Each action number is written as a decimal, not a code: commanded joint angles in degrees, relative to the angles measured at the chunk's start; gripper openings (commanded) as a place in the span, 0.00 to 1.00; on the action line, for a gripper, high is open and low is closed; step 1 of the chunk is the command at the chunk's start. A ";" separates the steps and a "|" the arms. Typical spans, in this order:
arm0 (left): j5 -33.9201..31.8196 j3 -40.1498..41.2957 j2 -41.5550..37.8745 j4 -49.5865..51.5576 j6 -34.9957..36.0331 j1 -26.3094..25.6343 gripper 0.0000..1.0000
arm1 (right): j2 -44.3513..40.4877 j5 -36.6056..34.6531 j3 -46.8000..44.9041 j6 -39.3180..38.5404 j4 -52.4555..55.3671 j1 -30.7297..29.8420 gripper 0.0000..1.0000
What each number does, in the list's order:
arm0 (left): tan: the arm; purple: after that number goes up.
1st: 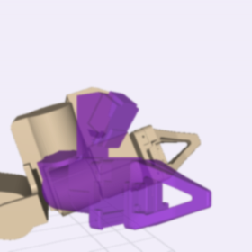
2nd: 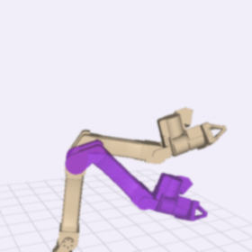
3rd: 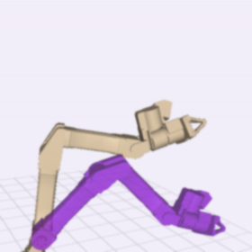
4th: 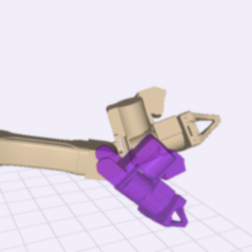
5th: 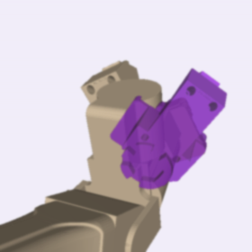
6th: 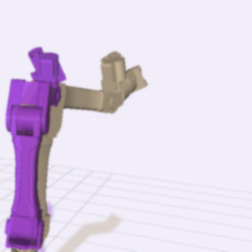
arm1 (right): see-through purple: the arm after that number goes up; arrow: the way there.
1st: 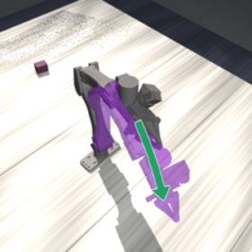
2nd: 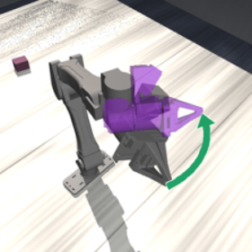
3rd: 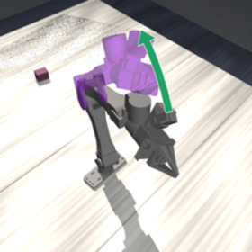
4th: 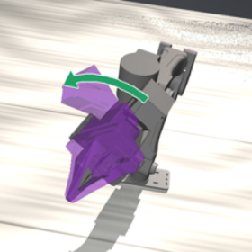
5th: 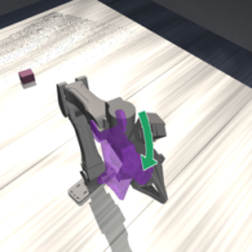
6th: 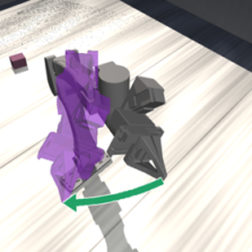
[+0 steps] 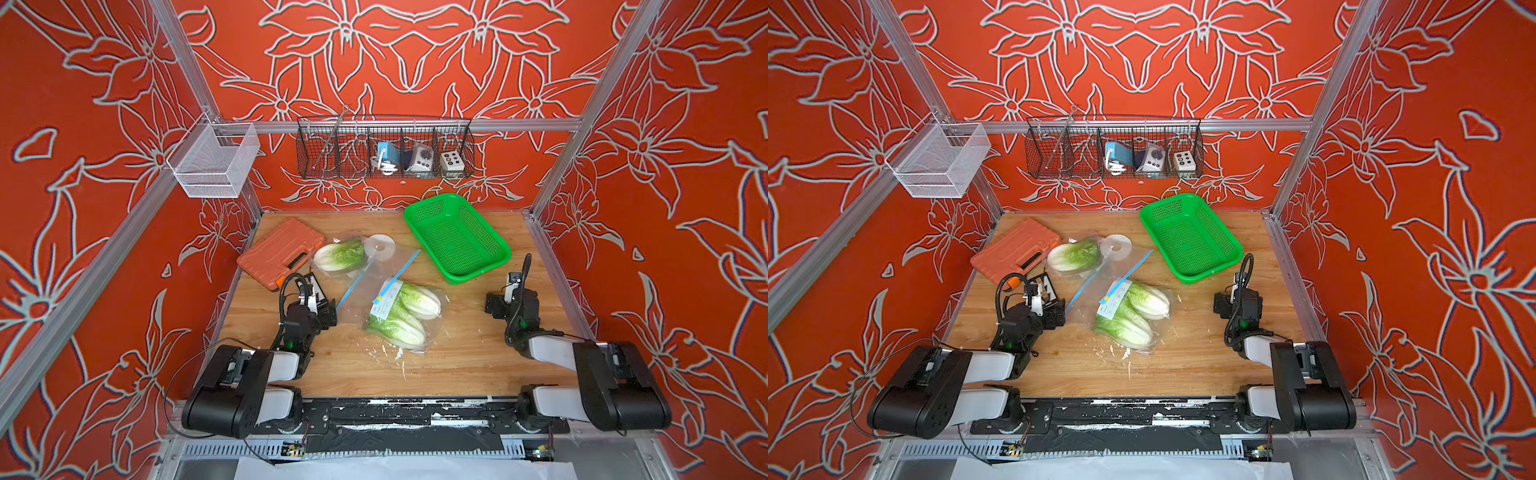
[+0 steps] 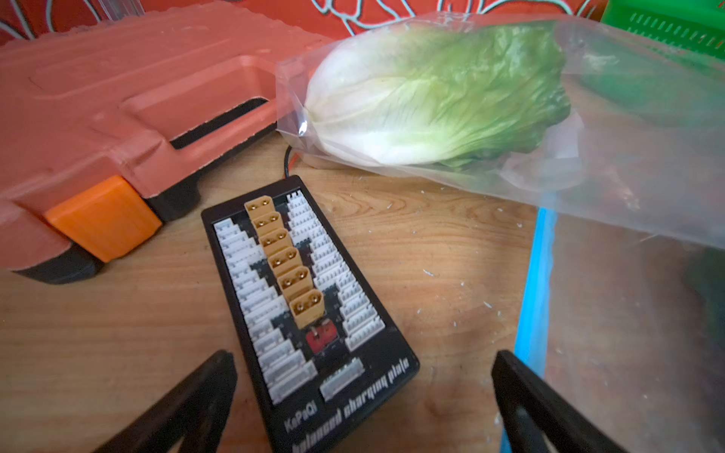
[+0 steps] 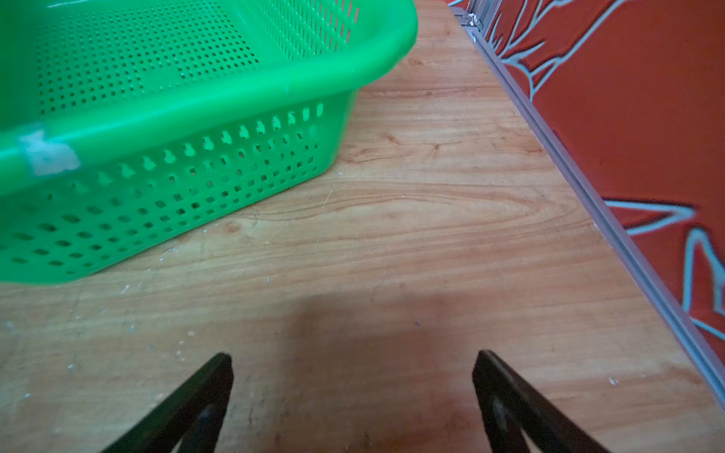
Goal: Open the zip-top bag and take out the chinese cabbages
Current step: Pick up the zipper food storage bag at the center of the board, then move the zipper food storage bag to the center of the board.
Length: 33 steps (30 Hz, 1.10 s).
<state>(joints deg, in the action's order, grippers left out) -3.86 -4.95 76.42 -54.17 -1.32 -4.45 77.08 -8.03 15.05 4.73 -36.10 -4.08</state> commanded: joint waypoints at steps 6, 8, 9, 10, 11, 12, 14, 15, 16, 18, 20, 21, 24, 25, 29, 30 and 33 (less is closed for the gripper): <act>-1.30 -2.06 4.18 -15.09 2.29 0.84 0.99 | 3.87 -4.21 3.19 -4.61 -10.11 0.19 0.97; -1.31 -2.07 4.28 -15.10 2.27 0.84 0.99 | 3.96 -4.19 3.15 -4.56 -10.31 0.14 0.97; -1.29 -2.08 4.28 -15.13 2.25 0.84 0.99 | 3.87 -4.19 3.22 -4.59 -10.22 0.12 0.97; -1.25 -2.08 4.26 -15.17 2.23 0.85 0.99 | 3.95 -4.20 3.14 -4.56 -10.30 0.13 0.98; -1.24 -2.08 4.26 -15.13 2.29 0.89 0.99 | 3.97 -4.18 3.21 -4.59 -10.27 0.13 0.98; -1.25 -2.05 4.28 -15.17 2.21 0.91 0.99 | 3.98 -4.18 3.19 -4.64 -10.22 0.13 0.98; -1.24 -2.07 4.27 -15.09 2.20 0.87 0.99 | 3.96 -4.18 3.18 -4.58 -10.17 0.20 0.99; -1.24 -2.14 4.30 -15.09 2.25 0.90 0.99 | 3.98 -4.18 3.19 -4.57 -10.17 0.12 0.99; -1.24 -2.16 4.29 -15.09 2.20 0.91 0.99 | 3.96 -4.18 3.15 -4.56 -10.22 0.14 0.99; -1.24 -2.17 4.27 -15.09 2.20 0.87 0.99 | 4.00 -4.18 3.21 -4.60 -10.18 0.17 0.99; -1.24 -2.17 4.26 -15.09 2.20 0.88 0.99 | 3.98 -4.18 3.20 -4.60 -10.23 0.17 0.99; -1.24 -2.17 4.30 -15.09 2.20 0.89 0.99 | 3.96 -4.18 3.23 -4.56 -10.29 0.17 0.99; -1.24 -2.16 4.26 -15.09 2.20 0.85 0.99 | 3.96 -4.18 3.15 -4.60 -10.22 0.17 0.99; -1.24 -2.17 4.26 -15.09 2.20 0.89 0.99 | 3.97 -4.18 3.25 -4.56 -10.18 0.15 0.99; -1.24 -2.05 4.19 -15.12 2.20 0.88 0.99 | 3.81 -4.12 3.06 -4.58 -10.42 0.13 0.99; -2.03 -2.09 3.92 -15.17 2.04 0.89 0.99 | 3.59 -4.14 2.82 -4.71 -10.76 0.12 0.99; -3.74 -2.27 -0.54 -11.37 1.55 0.71 0.99 | -0.45 -4.87 0.75 -4.47 -11.10 0.10 0.99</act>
<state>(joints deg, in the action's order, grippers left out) -5.65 -6.33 79.31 -65.98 0.12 -4.01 79.92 -11.00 17.04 0.95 -45.23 -4.08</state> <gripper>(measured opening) 0.989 0.991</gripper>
